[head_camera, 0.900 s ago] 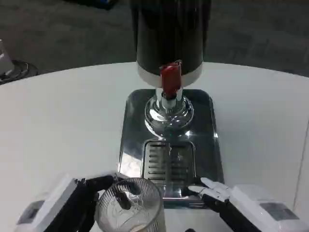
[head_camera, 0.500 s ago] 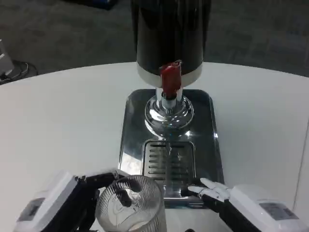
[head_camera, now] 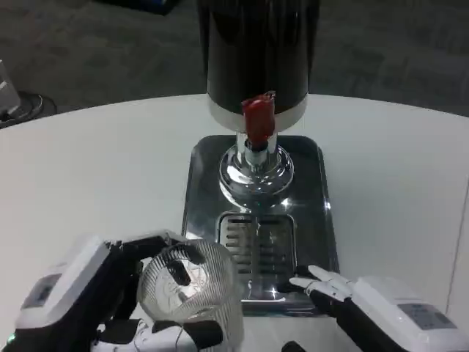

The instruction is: Grasp the cup under the faucet to collect the drink, then remove the cup.

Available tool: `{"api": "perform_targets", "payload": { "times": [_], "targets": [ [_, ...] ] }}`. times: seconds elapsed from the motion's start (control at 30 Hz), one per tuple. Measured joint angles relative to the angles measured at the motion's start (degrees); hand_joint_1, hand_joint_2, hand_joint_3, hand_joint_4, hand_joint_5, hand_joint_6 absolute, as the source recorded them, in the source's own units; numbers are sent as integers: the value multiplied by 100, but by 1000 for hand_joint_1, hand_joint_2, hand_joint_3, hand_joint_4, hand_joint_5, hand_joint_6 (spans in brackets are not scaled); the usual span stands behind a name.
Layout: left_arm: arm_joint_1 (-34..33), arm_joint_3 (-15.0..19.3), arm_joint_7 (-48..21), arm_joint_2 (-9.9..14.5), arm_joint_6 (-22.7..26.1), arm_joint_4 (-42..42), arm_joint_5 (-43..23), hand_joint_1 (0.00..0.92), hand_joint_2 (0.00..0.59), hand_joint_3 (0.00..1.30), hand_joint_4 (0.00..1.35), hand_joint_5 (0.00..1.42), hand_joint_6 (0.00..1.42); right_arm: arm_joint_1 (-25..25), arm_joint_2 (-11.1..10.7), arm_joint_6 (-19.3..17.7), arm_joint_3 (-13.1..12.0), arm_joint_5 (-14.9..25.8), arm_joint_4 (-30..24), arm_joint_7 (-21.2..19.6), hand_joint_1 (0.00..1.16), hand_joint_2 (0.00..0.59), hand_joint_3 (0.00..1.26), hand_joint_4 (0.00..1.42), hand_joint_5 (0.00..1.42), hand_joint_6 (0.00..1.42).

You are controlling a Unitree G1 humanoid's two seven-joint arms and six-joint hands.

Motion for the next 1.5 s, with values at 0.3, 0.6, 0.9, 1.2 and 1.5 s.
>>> {"api": "perform_targets", "payload": {
  "times": [0.3, 0.6, 0.9, 1.2, 1.5],
  "targets": [
    [-661, 78, 62, 89, -54, 692, 94, 497, 34, 1000, 1144, 1325, 1424, 116, 10, 2, -192, 25, -86, -1, 368, 446, 187, 63, 75, 113],
    [-1564, -54, 408, 204, -118, 1832, 523, 495, 33, 1000, 1144, 1325, 1424, 77, 93, 4, -284, 51, -140, -8, 368, 446, 157, 64, 85, 113],
    [-2486, -714, 837, 179, -121, 2929, 1062, 495, 33, 1000, 1144, 1325, 1424, 98, 75, -10, -390, 252, -199, -7, 368, 446, 163, 76, 95, 113],
    [-3338, -1298, 1089, 32, -87, 3752, 1359, 495, 33, 1000, 1144, 1325, 1424, 275, 68, 3, -452, 363, -368, 27, 368, 446, 168, 85, 104, 113],
    [-3800, -1554, 1200, 23, -70, 4192, 1406, 495, 33, 1000, 1144, 1325, 1424, 444, 37, 2, -524, 399, -457, 27, 368, 446, 174, 86, 109, 113]
  ]
}}
